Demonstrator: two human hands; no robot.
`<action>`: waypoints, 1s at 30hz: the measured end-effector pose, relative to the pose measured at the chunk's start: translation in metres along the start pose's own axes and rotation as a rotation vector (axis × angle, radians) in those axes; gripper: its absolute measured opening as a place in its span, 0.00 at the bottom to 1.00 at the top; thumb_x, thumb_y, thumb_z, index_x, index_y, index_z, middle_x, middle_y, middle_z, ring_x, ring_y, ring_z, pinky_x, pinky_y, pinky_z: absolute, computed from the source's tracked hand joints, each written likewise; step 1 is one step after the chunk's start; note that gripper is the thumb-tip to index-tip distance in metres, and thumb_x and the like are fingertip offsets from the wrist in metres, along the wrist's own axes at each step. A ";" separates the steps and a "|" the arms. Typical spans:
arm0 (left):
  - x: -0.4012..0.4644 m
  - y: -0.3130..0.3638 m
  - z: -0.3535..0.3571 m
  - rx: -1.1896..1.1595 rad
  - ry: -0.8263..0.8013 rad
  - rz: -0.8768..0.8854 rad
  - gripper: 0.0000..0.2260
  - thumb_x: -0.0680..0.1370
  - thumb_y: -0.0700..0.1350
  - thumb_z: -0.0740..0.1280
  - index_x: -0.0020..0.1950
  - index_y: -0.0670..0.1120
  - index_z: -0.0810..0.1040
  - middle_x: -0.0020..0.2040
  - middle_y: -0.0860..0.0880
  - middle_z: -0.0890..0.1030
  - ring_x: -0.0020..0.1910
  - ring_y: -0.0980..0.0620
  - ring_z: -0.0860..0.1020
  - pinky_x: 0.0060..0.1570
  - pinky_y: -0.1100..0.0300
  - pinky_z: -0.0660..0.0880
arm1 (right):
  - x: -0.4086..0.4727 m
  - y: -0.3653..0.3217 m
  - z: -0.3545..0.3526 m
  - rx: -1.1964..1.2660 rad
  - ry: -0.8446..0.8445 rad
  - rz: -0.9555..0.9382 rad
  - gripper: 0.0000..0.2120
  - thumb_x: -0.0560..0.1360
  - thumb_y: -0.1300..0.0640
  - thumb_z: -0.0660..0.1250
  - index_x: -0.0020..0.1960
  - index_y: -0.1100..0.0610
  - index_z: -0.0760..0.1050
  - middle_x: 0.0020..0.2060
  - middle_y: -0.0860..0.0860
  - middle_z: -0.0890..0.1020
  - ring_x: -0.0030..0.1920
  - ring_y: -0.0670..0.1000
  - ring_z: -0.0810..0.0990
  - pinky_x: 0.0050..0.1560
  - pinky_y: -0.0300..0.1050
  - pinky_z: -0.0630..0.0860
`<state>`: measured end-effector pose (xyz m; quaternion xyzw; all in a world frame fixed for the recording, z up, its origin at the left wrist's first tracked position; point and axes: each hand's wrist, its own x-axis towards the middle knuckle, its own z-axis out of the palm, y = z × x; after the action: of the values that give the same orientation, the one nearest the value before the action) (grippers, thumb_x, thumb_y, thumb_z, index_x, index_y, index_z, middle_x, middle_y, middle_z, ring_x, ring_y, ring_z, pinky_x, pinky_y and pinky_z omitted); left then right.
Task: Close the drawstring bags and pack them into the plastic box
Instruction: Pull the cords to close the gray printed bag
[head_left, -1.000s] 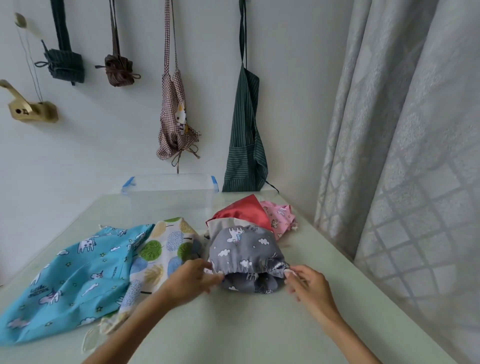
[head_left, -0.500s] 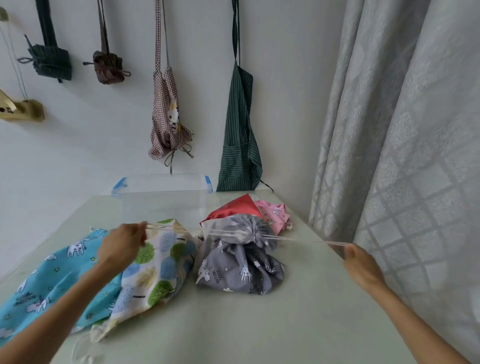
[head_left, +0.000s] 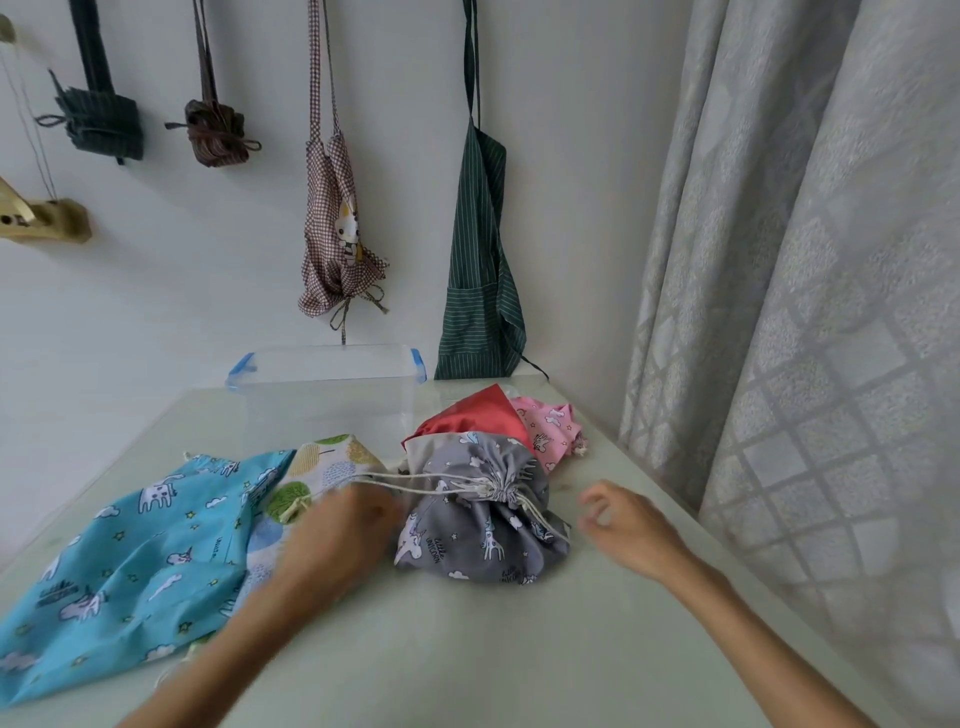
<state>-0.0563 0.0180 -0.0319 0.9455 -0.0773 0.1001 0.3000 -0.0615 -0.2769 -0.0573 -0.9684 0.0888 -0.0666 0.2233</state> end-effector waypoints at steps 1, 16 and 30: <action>-0.005 0.009 0.014 -0.172 -0.158 -0.017 0.11 0.79 0.50 0.63 0.40 0.51 0.83 0.30 0.58 0.79 0.32 0.61 0.77 0.35 0.65 0.71 | -0.004 -0.012 0.008 0.060 -0.014 -0.030 0.15 0.73 0.48 0.67 0.59 0.50 0.74 0.53 0.47 0.79 0.57 0.50 0.77 0.52 0.41 0.70; 0.093 0.037 0.083 -1.086 0.250 -0.364 0.09 0.73 0.51 0.71 0.32 0.56 0.84 0.31 0.49 0.81 0.38 0.49 0.78 0.46 0.55 0.74 | 0.036 -0.052 0.055 -0.094 0.601 -0.640 0.05 0.77 0.54 0.59 0.44 0.52 0.72 0.64 0.49 0.74 0.66 0.50 0.70 0.65 0.43 0.65; 0.148 -0.004 0.102 -0.995 0.089 -0.295 0.09 0.79 0.45 0.63 0.51 0.47 0.82 0.43 0.50 0.84 0.44 0.56 0.81 0.41 0.64 0.77 | 0.138 -0.065 0.053 0.163 -0.292 -0.289 0.13 0.75 0.52 0.67 0.33 0.44 0.72 0.40 0.48 0.78 0.44 0.50 0.76 0.46 0.46 0.70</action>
<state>0.1020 -0.0510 -0.0809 0.6840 0.0316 0.0482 0.7272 0.0912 -0.2247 -0.0630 -0.9491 -0.0900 0.0362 0.2996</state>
